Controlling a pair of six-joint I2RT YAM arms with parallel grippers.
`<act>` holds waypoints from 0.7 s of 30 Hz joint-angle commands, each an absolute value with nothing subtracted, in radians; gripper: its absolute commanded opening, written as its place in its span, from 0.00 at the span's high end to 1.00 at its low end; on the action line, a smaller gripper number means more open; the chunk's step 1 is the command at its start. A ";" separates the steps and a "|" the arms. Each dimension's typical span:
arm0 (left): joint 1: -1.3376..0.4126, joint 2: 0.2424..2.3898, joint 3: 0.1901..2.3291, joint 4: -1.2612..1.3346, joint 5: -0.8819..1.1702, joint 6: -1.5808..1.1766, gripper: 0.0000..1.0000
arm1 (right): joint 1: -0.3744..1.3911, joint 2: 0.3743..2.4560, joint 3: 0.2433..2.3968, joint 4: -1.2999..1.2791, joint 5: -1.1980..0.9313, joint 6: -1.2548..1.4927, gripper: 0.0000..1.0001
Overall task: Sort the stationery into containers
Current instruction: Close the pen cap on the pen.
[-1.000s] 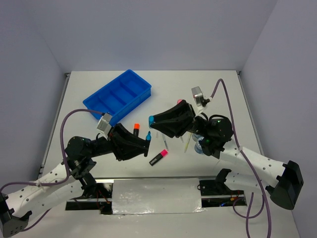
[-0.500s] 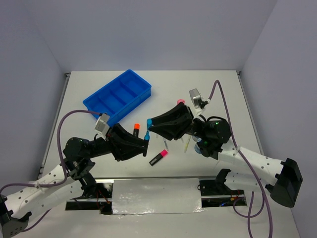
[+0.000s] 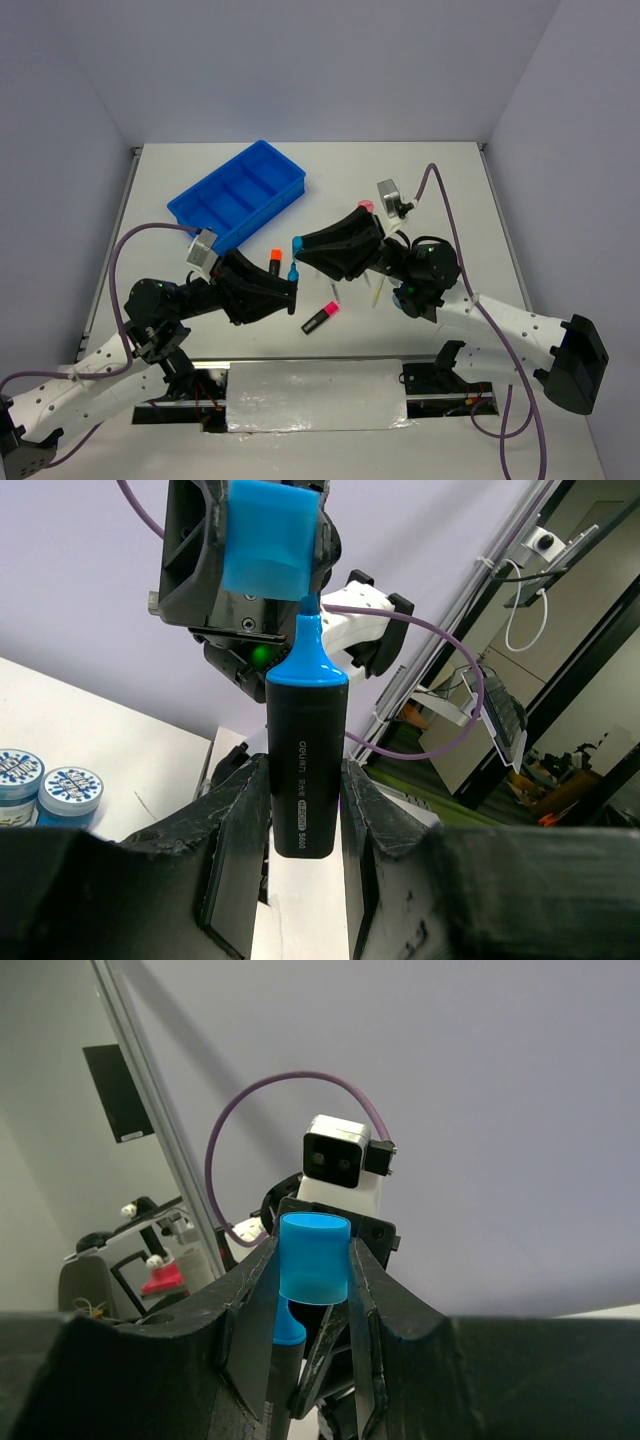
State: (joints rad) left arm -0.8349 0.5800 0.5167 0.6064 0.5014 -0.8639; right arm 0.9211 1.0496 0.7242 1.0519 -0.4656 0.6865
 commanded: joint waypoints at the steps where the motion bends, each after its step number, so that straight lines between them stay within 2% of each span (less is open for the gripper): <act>1: -0.838 0.577 0.511 0.669 0.494 -0.847 1.00 | 0.933 1.048 0.730 1.103 -0.433 0.670 0.85; 7: -0.839 0.577 0.492 0.680 0.486 -0.854 1.00 | 0.933 1.022 0.730 1.080 -0.365 0.643 0.86; 21: -0.839 0.588 0.538 0.649 0.474 -0.828 1.00 | 0.933 1.048 0.683 1.163 -0.431 0.690 0.85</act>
